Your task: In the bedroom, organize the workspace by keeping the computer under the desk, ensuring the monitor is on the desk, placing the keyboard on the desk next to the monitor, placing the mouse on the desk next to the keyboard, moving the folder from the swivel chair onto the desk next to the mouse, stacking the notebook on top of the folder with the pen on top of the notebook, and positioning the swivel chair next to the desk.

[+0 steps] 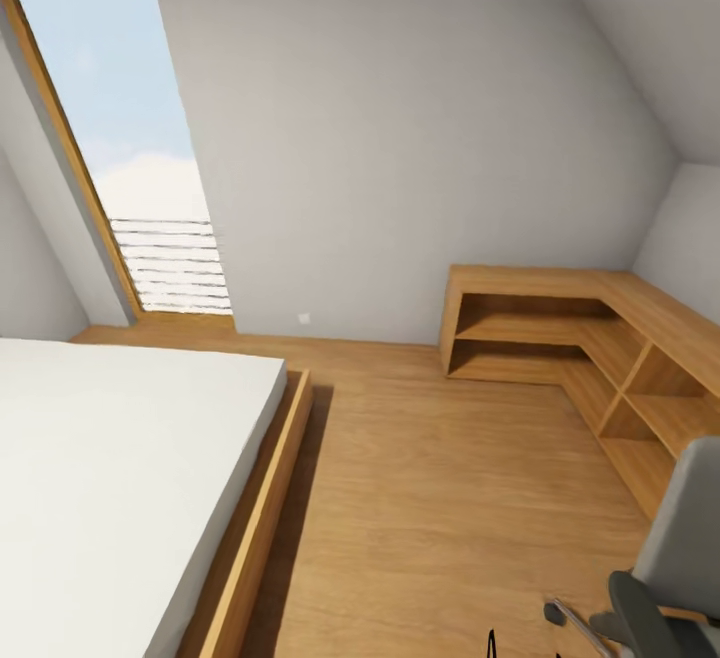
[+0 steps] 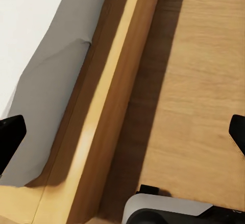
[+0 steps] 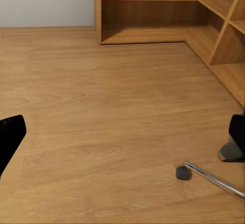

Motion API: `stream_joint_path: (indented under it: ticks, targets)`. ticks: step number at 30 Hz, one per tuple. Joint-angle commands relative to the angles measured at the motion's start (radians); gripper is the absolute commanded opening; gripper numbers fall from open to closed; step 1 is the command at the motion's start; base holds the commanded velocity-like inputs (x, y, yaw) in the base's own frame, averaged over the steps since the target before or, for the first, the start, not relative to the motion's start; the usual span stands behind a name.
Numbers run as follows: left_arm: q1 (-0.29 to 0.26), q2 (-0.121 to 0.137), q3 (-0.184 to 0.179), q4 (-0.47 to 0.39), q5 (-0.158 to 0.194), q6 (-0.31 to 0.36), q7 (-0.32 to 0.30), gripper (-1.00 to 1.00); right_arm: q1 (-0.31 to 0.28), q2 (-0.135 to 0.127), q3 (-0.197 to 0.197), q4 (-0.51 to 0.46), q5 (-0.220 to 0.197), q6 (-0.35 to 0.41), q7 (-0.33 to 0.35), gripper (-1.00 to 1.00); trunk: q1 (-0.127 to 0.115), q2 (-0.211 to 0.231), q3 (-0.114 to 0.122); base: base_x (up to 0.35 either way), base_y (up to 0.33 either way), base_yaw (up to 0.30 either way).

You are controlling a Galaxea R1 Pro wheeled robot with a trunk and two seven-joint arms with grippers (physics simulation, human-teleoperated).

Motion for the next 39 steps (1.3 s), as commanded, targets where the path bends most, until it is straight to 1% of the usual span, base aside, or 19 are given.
stream_joint_path:
  ticks: [1, 8, 27, 39]
  targets:
    - [-0.001, 0.0, -0.009, 0.0, 0.002, -0.002, 0.009, 1.0, -0.001, 0.0, -0.007, 0.0, 0.011, -0.002, -0.004, 1.0, 0.001, -0.002, -0.002, 0.321, 0.0, -0.028]
    - [-0.001, 0.0, -0.009, 0.0, 0.002, -0.002, 0.009, 1.0, -0.001, 0.0, -0.007, 0.0, 0.011, -0.002, -0.004, 1.0, 0.001, -0.002, 0.001, 0.321, 0.0, -0.134]
    - [-0.001, 0.0, -0.009, 0.0, 0.002, -0.002, 0.009, 1.0, -0.001, 0.0, -0.007, 0.001, 0.011, -0.002, -0.003, 1.0, 0.001, -0.002, 0.013, 0.303, 0.0, -0.217]
    - [-0.001, 0.0, -0.009, 0.0, 0.002, -0.002, 0.009, 1.0, -0.001, 0.0, -0.007, 0.002, 0.011, -0.002, -0.003, 1.0, 0.001, -0.002, 0.015, 0.321, 0.0, -0.052]
